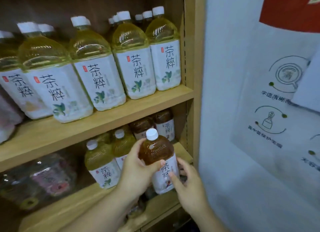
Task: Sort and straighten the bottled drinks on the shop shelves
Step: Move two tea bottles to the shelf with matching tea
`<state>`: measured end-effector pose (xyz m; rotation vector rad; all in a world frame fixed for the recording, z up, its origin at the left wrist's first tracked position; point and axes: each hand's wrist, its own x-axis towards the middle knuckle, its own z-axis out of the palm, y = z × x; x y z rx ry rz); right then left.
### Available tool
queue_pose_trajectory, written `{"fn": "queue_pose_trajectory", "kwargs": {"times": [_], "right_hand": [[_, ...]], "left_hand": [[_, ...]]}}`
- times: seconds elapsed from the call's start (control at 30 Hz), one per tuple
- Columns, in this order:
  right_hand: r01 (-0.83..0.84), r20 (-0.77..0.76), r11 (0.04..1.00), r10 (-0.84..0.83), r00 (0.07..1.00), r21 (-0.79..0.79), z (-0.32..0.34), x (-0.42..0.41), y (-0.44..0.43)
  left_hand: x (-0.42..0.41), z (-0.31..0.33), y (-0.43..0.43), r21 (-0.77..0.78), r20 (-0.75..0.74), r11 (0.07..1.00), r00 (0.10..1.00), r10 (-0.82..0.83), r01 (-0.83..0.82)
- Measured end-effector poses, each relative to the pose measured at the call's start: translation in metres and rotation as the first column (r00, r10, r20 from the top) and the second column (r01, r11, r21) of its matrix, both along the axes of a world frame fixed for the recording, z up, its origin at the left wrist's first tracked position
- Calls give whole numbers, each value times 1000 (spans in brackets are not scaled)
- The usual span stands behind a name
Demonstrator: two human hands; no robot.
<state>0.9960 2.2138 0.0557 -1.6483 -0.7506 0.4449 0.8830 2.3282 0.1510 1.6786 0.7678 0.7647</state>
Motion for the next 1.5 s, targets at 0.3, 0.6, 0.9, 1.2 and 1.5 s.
{"fn": "queue_pose_trajectory", "kwargs": {"times": [0.3, 0.6, 0.9, 1.2, 1.5], "right_hand": [[90, -124, 992, -100, 987, -84, -45, 50, 52], [134, -33, 989, -136, 990, -55, -52, 54, 72], [75, 83, 980, -60, 995, -183, -54, 61, 79], [-4, -18, 975, 0, 1000, -224, -42, 81, 89], [-9, 27, 979, 15, 1000, -203, -16, 66, 64]], "left_hand": [[86, -58, 56, 50, -82, 999, 997, 7, -3], [103, -65, 78, 96, -172, 995, 985, 22, -6], [121, -67, 61, -143, -83, 969, 978, 192, -203], [139, -69, 75, -225, -106, 945, 970, 218, -237], [87, -54, 59, 126, -299, 992, 954, 36, 2]]}}
